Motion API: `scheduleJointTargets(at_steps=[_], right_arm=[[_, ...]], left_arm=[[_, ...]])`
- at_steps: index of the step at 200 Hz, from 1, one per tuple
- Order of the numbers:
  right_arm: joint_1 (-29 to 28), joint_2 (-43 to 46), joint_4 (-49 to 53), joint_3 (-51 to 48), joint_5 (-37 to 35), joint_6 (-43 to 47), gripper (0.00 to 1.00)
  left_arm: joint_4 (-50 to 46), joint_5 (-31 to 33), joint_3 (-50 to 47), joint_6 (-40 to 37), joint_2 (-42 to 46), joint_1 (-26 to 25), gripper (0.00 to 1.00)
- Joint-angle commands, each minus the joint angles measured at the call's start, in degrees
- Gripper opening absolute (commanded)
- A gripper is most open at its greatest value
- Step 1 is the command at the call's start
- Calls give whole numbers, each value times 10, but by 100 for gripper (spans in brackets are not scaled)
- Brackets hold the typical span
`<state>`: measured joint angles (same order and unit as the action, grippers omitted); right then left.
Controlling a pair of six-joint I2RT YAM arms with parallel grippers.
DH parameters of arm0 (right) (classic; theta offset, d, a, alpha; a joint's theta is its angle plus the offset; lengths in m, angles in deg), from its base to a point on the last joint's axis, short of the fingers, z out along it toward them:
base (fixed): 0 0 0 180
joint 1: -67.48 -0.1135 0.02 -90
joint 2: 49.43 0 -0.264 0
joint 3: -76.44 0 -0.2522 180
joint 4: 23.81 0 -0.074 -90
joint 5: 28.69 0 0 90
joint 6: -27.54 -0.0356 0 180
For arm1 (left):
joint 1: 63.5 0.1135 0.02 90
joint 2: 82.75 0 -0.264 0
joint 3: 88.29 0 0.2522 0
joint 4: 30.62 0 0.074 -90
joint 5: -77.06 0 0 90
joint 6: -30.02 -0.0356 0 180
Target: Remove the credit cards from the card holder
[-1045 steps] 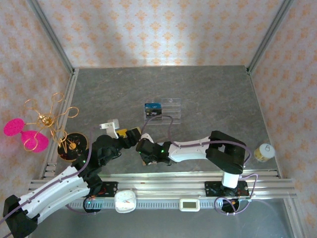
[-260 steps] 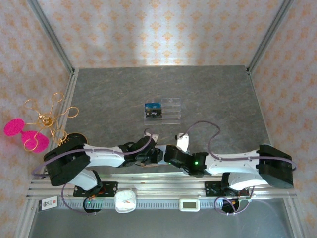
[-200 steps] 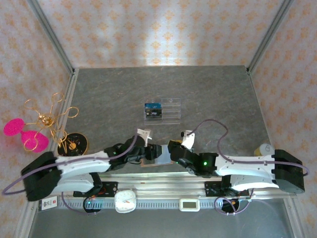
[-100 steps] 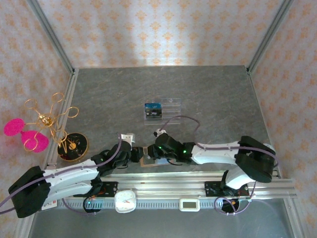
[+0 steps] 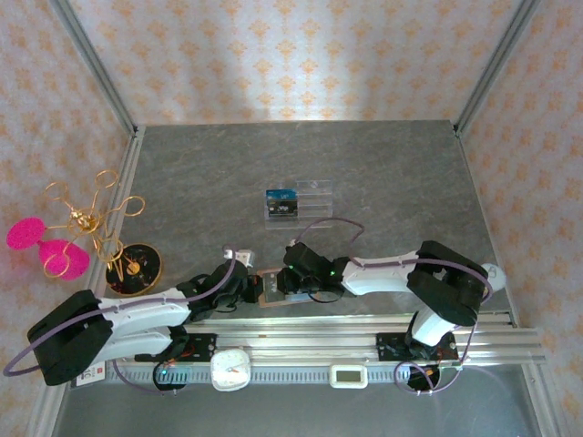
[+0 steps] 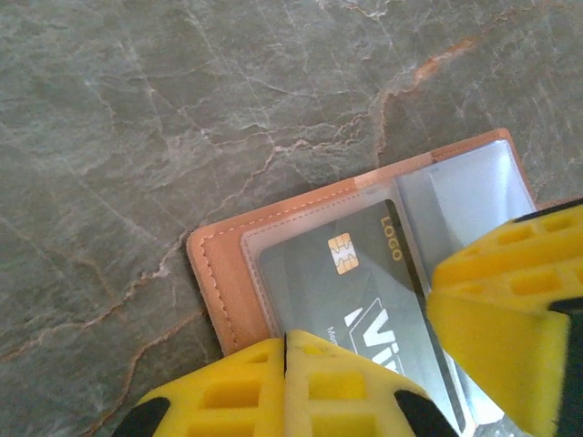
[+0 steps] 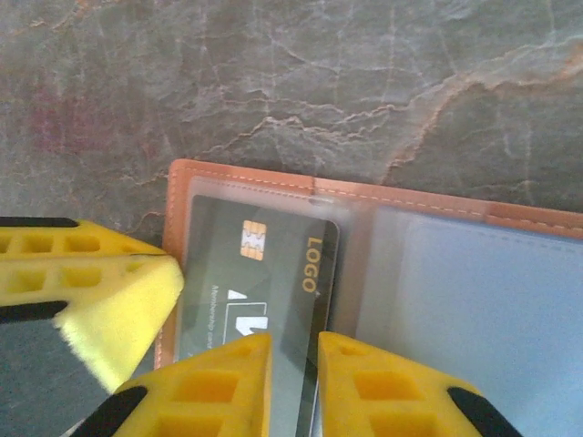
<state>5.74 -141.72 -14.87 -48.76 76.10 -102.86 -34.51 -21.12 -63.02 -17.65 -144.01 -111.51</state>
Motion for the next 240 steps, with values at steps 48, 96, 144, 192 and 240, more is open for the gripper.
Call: scheduleJointTargets(at_steps=[48, 96, 144, 192, 240], right_arm=[[15, -10, 6, -15, -8, -22, 17], [16, -20, -21, -23, 20, -26, 17], [18, -3, -47, -41, 24, -28, 0], [24, 58, 2, -73, -43, -46, 0], [23, 47, -22, -73, -18, -42, 0]], left_arm=[[-23, 9, -4, -13, -12, -16, 0], [4, -6, -4, -13, -59, -17, 0], [4, -11, 3, -16, -67, -16, 0], [-6, 6, 0, -18, -28, -10, 0], [-12, 4, 39, -25, 23, -22, 0]])
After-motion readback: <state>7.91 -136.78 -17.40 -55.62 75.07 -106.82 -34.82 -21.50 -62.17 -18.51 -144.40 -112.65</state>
